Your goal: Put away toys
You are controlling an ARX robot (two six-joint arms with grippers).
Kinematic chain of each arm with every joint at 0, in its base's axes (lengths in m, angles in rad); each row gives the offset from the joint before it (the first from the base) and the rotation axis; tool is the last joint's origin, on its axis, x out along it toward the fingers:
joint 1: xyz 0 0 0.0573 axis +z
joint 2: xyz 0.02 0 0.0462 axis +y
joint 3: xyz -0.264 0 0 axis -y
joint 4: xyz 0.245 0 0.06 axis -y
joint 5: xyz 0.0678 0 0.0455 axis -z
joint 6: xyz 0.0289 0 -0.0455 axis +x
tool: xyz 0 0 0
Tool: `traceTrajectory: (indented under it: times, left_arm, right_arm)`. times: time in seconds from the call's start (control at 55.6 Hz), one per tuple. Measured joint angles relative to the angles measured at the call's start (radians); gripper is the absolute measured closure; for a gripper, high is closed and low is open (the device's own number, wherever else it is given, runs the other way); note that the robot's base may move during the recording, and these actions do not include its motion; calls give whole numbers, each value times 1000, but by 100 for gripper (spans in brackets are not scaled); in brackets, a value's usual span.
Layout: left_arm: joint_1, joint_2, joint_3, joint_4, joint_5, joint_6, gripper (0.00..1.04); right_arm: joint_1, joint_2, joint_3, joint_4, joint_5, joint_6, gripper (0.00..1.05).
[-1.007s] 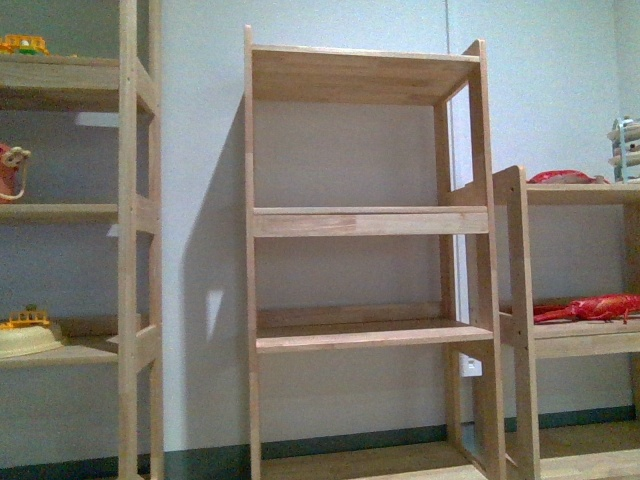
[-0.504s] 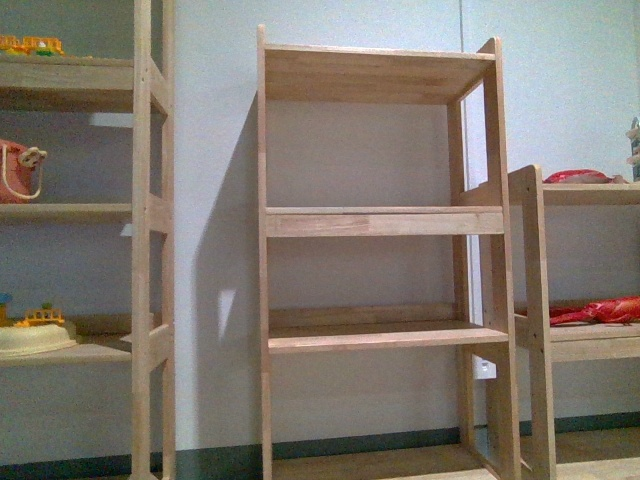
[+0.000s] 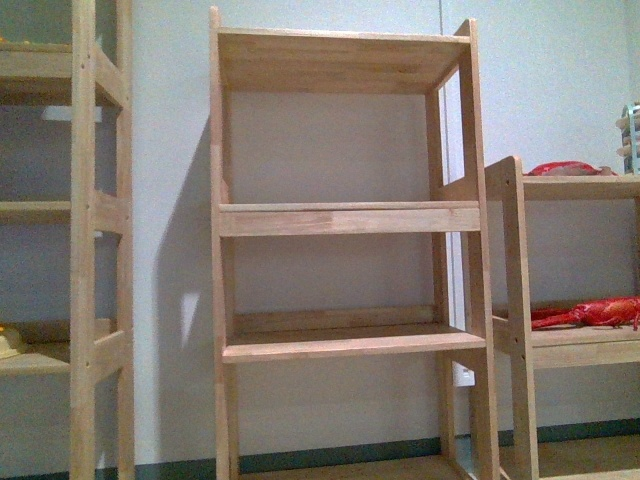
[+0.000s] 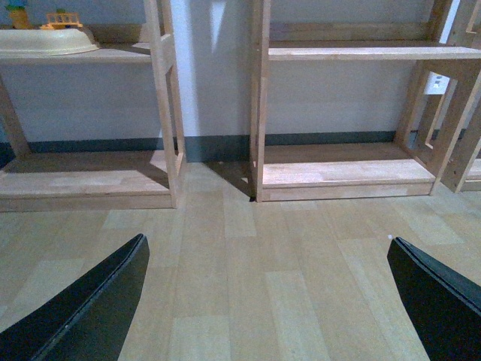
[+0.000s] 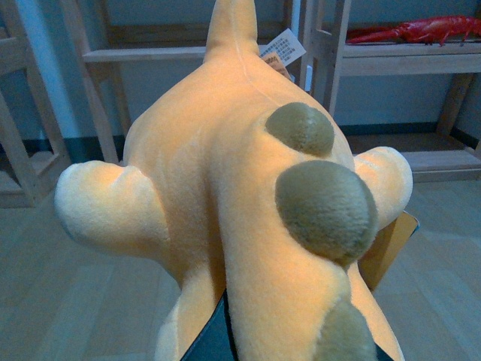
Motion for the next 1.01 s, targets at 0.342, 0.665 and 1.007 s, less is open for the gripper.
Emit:
traceTrajectory:
  times: [0.342, 0.665, 1.007]
  left_arm:
    - [0, 0, 0, 0, 2, 0, 6]
    - [1, 0, 0, 0, 2, 0, 6]
    - [1, 0, 0, 0, 2, 0, 6]
  right_arm:
    - [0, 0, 0, 0, 1, 0, 98]
    - [0, 0, 0, 0, 6, 0, 98]
    - [0, 0, 0, 0, 4, 0, 98]
